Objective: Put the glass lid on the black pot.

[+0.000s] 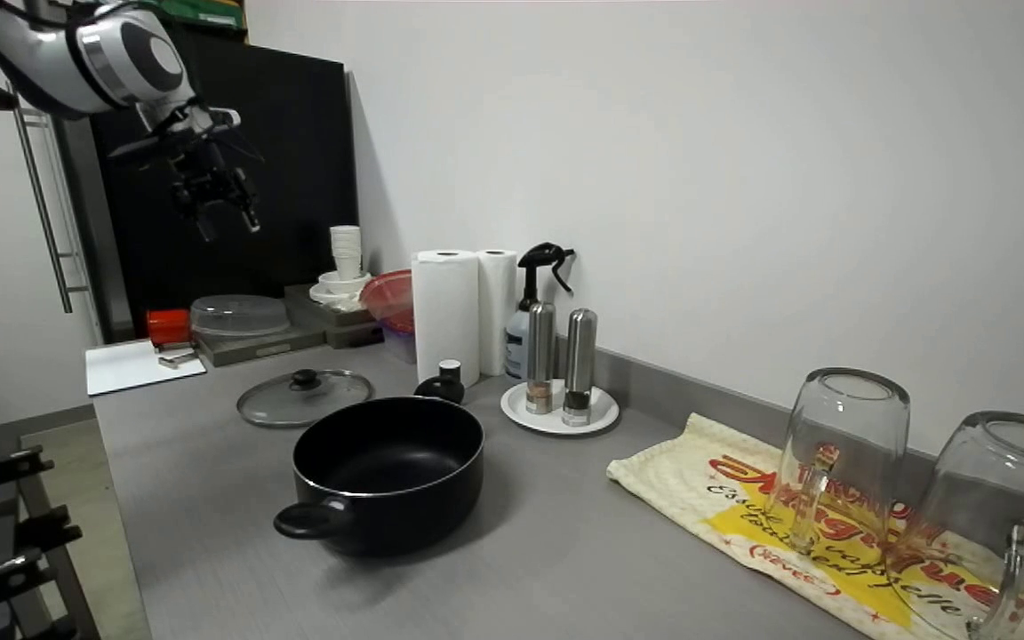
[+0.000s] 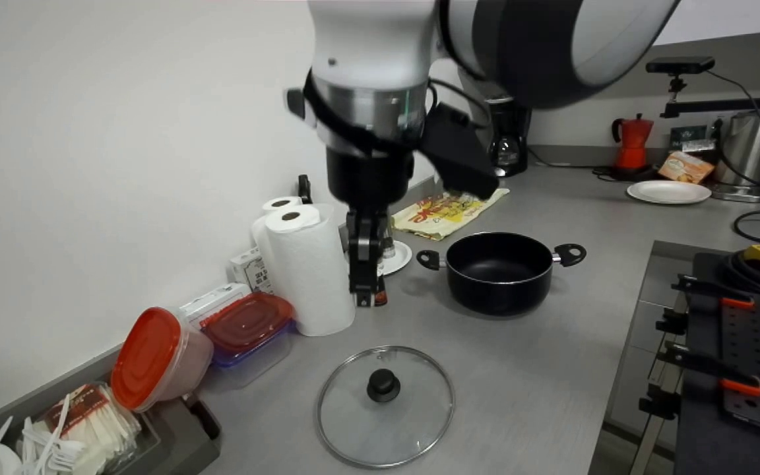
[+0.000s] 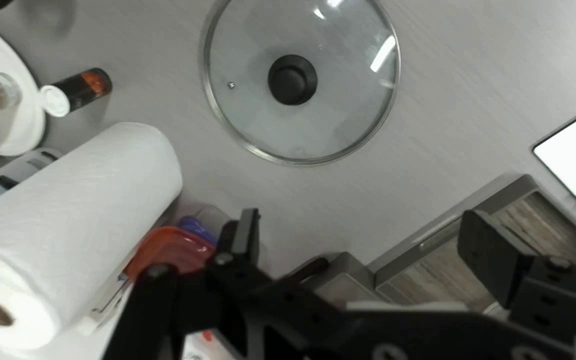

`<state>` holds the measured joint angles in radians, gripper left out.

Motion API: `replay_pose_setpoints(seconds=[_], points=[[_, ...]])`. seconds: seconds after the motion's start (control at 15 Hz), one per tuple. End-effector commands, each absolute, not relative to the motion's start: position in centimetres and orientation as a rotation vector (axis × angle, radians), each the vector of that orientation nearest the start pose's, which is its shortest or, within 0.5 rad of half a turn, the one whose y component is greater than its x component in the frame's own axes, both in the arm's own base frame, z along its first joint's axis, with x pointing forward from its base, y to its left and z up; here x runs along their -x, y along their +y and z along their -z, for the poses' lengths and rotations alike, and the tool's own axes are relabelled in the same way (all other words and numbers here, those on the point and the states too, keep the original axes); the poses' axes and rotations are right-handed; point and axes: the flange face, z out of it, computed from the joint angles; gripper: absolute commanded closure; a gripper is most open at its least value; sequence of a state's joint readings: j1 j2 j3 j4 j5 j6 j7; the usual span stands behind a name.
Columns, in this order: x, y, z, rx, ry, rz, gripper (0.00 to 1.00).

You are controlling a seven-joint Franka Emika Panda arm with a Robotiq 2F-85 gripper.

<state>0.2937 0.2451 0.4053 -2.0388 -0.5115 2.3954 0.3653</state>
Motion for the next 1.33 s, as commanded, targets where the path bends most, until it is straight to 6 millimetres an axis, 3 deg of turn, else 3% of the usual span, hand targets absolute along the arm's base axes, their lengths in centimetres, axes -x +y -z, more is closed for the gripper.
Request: replay_pose_setpoints(seconds=[0.0,0.2,0.4,0.73,1.0,1.27], points=[[-49.0,39.9,-26.2,3.067,-1.162,0.239,0.0],[-49.5,39.1,-20.3,3.072,-1.174,0.06,0.0],[-50.6,37.1,-16.9,3.091,-1.149,-0.053,0.0],[-54.8,34.0,-17.3,3.15,-1.074,-0.026,0.0],[-58.0,33.1,-18.0,3.181,-1.042,0.025,0.0],[-59.3,33.0,-15.7,3.171,-1.02,-0.013,0.0]])
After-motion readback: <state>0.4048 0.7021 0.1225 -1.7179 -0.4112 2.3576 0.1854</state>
